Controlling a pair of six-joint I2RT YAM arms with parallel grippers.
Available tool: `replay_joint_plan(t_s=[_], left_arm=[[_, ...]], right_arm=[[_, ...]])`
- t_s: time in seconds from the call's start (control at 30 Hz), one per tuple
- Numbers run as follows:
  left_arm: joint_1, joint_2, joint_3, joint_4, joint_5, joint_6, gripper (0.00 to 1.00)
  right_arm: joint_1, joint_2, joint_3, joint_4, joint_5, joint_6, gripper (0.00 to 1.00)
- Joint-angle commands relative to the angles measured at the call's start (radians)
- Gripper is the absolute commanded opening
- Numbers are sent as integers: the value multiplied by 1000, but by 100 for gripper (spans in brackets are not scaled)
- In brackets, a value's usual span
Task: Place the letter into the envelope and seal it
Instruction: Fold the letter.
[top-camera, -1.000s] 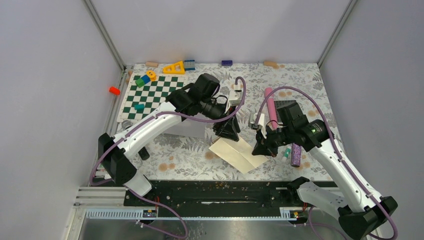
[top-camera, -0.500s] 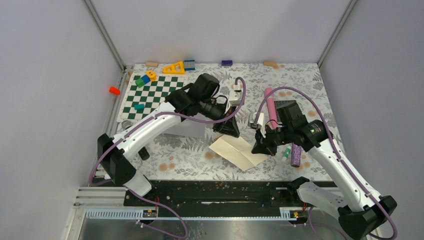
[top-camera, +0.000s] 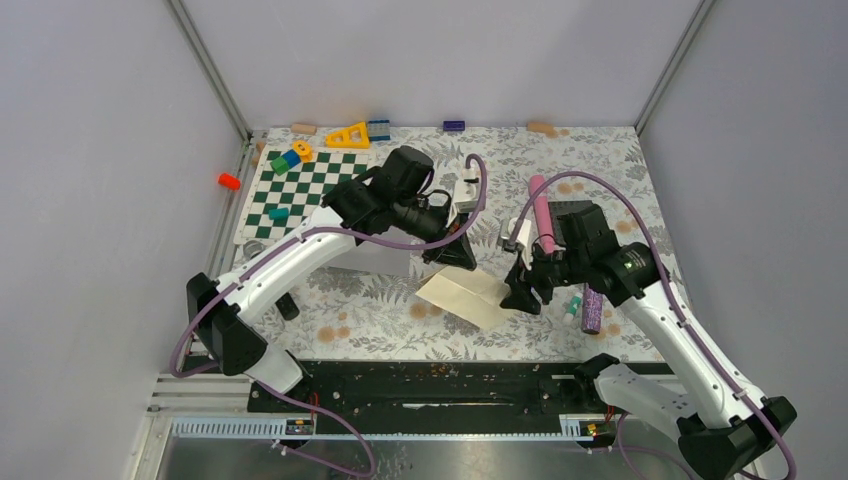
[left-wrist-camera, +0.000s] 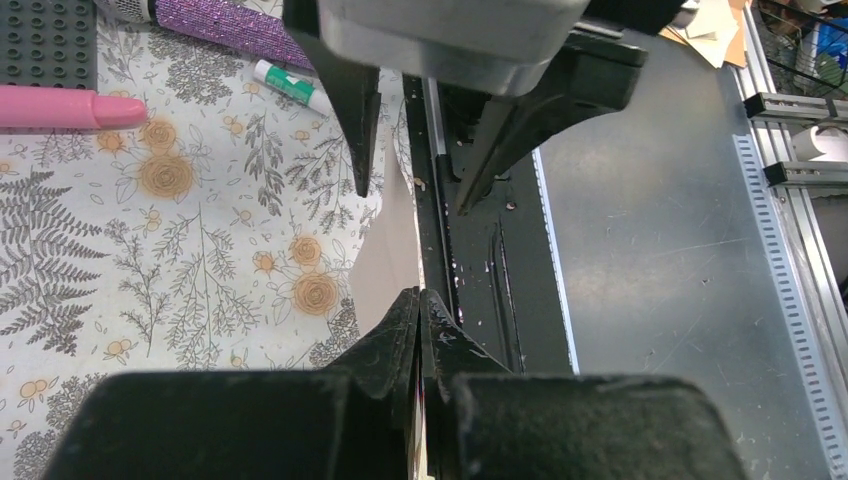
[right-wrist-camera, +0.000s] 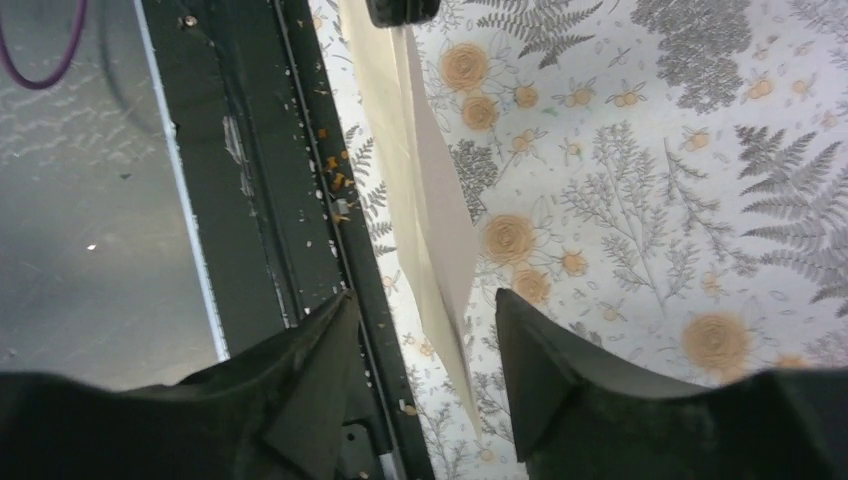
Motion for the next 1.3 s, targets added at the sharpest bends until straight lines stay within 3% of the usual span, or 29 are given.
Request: replay_joint_plan(t_s=[0.0,0.33,0.5,0.63,0.9,1.1,1.17,1.27], left_arm=[[-5,-43,-4,11,-49,19,0],[-44,-38,-27,11,-126,42,0],[-55,-28,-24,11,-130,41,0],[-55,-32,-20,11,-116,36,0],[-56,-14,-2,11,-95,15,0],[-55,-10,5,11,-85,9,0],[-54,-12,4,11,-88,9,0],[-52,-21,6,11,-94,9,0]], right_arm=[[8,-35,25,68,15,33,68],[8,27,71,197,-83,119,73],[9,89,114,232,-143,152,68],[11,114,111,243,-185,165,56],[15,79,44,341,-211,229,39],[15,52,2,367,-196,226,5],[15,40,-6,368,-190,219,4],[15,21,-19,355,-187,199,24]])
